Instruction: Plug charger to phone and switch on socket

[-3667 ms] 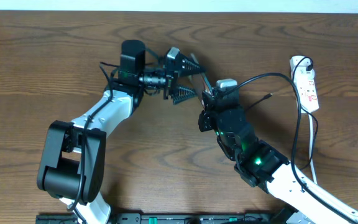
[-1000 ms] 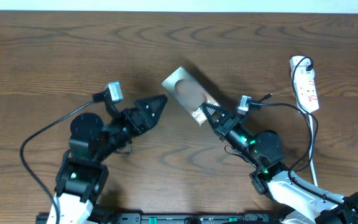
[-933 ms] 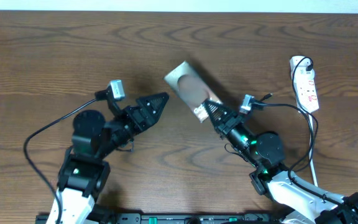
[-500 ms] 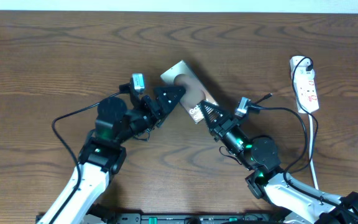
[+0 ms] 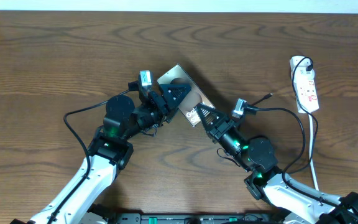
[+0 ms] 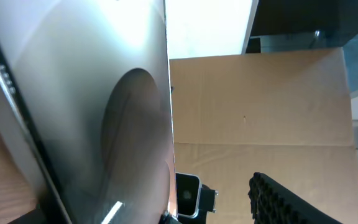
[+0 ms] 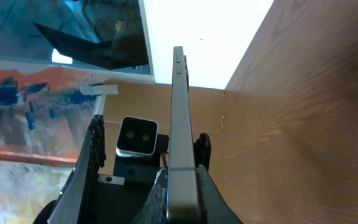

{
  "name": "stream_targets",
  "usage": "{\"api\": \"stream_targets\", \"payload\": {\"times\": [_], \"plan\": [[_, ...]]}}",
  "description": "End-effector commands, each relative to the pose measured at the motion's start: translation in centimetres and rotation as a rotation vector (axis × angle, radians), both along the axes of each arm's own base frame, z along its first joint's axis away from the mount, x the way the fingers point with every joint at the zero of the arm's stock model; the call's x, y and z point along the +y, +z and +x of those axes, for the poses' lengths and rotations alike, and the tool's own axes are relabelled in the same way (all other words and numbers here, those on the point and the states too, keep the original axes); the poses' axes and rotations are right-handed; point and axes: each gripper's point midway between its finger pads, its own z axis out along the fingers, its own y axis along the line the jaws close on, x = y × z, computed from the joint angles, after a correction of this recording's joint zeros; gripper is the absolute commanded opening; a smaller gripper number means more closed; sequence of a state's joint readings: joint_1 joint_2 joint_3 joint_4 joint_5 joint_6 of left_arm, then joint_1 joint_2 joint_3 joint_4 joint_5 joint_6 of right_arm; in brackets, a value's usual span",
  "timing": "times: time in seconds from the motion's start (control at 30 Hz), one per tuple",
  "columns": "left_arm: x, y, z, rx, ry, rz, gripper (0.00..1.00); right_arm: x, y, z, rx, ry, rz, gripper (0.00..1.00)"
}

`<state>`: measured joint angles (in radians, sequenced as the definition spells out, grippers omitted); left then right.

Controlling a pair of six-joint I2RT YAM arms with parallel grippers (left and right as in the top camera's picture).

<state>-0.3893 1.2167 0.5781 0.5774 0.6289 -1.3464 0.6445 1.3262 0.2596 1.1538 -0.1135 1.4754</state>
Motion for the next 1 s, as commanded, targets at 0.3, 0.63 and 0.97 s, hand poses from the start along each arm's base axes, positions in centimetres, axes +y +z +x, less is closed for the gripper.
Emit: {"api": "stream_targets", "payload": {"times": [0.3, 0.63, 0.97], "plan": [[-1.3, 0.7, -0.7, 0.002, -0.029, -0.024, 0.52, 0.1, 1.6, 0.3, -0.002, -0.011, 0.063, 0.01], [-1.6, 0.7, -1.0, 0.001, -0.036, -0.023, 0.29, 0.4, 1.8, -0.1, -0.061, -0.006, 0.013, 0.01], [-1.8, 0.8, -1.1, 0.013, -0.037, -0.034, 0.19, 1.4, 2.2, -0.8, -0.118, 0.017, -0.035, 0.01]]}}
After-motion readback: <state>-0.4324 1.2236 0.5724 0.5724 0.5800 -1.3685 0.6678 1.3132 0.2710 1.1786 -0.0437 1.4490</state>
